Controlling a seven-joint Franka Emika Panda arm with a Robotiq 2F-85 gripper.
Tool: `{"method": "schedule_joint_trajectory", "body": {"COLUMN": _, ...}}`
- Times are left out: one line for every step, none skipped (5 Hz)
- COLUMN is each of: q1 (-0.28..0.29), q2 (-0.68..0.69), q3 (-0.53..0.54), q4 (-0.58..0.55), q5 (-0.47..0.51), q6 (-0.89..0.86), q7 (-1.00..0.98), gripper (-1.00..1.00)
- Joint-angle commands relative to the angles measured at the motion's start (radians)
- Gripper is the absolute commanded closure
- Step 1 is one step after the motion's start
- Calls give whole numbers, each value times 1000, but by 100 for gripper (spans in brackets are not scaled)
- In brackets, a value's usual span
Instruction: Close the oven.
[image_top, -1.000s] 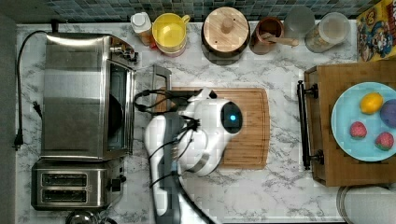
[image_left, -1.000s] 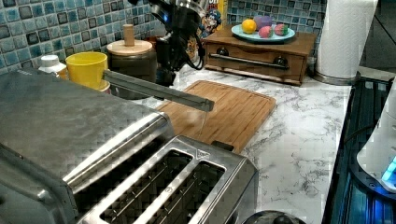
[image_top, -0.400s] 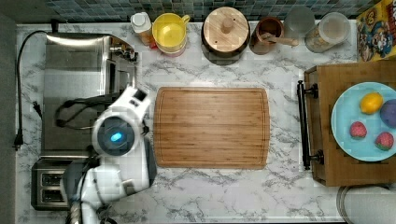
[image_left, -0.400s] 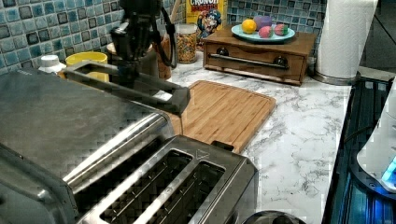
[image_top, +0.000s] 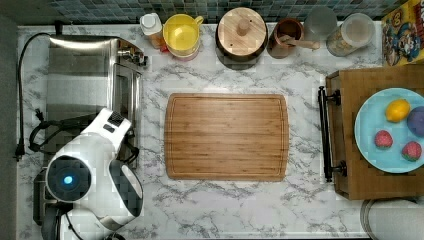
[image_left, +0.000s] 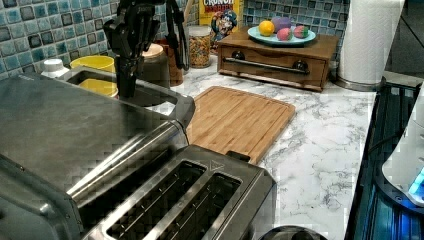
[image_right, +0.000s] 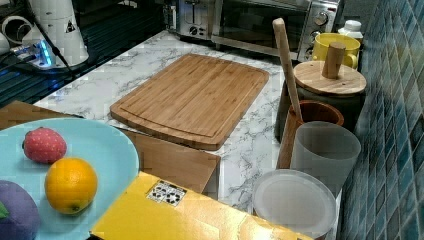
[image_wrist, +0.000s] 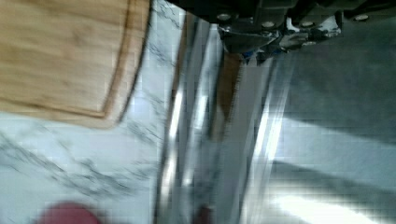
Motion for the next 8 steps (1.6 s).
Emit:
{"method": "schedule_joint_trajectory", "body": {"q1": -38, "q2": -171, "q3": -73, "q4": 33, "q5": 252, "q6": -24, "q7": -76, "gripper": 100}}
{"method": "schedule_joint_trajectory", "body": {"q1": -37, "q2": -171, "q3": -74, "q4": 33, "q5": 251, "q6": -24, "q7": -76, "gripper": 100}}
{"method": "schedule_joint_trajectory", "body": {"q1": -34, "q2": -171, "q3": -77, "q4": 33, "q5": 250, "q6": -23, "q7": -75, "gripper": 100}}
{"method": "schedule_joint_trajectory", "body": {"q1": -20, "q2": -170, "q3": -91, "q4": 33, "q5": 246, "q6": -23, "q7": -72, "gripper": 100}}
{"method": "schedule_joint_trajectory", "body": {"q1": -9, "q2": -169, "q3": -101, "q4": 33, "q5": 242, "q6": -22, "q7": -70, "gripper": 100}}
{"method": "schedule_joint_trajectory", "body": {"q1": -18, "q2": -170, "q3": -92, "q4": 33, "q5": 245, "q6": -23, "q7": -72, "gripper": 100}}
{"method": "schedule_joint_trajectory", "body": {"q1": -15, "q2": -170, "q3": -95, "q4": 33, "q5": 244, "q6": -23, "q7": -71, "gripper": 100}}
{"method": "schedule_joint_trajectory", "body": {"q1": -14, "q2": -170, "q3": -96, "q4": 33, "q5": 244, "q6": -23, "q7": -71, "gripper": 100}}
